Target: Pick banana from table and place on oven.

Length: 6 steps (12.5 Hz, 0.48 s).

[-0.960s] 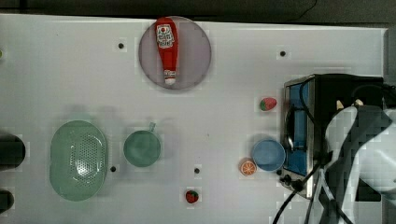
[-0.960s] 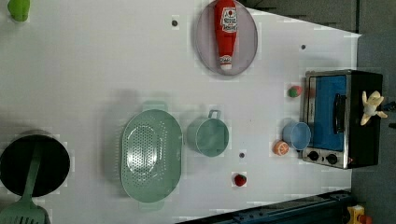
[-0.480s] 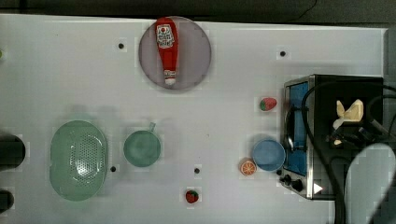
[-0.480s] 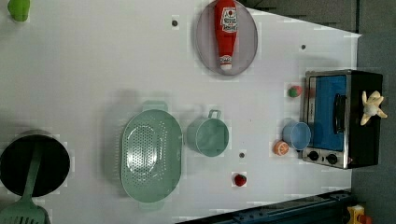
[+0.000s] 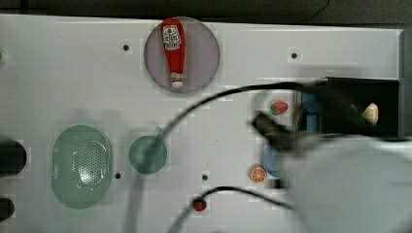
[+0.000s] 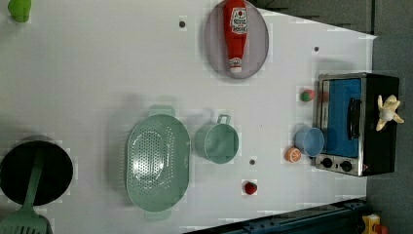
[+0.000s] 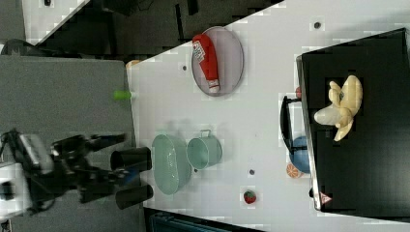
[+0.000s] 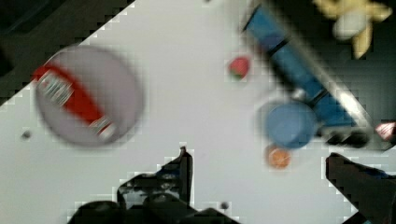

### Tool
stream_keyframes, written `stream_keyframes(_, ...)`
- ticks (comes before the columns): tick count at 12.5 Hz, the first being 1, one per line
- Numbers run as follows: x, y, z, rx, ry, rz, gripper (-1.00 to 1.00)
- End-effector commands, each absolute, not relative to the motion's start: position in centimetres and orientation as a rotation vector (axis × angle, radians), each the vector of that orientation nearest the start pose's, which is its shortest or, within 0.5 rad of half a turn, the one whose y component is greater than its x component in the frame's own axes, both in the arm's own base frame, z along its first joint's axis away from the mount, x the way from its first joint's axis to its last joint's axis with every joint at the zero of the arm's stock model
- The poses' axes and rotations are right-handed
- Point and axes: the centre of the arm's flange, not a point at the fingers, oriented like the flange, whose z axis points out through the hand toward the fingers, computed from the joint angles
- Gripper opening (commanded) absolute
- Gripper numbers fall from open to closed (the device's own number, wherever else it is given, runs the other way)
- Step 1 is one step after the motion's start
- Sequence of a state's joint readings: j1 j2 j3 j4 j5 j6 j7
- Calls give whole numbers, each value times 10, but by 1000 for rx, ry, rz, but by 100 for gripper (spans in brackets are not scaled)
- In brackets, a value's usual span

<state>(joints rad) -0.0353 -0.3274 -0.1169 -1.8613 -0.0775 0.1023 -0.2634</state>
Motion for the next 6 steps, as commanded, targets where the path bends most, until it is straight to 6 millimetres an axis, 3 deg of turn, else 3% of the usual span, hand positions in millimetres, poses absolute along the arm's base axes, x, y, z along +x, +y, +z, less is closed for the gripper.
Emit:
stream_keyframes(1,447,-24,617,-2905,1329,-76,100)
stream_keyframes(3,440,-12,613,-2892,1312,-42,100)
stream_keyframes(6,436,-22,607,-2868,1337,-13,100)
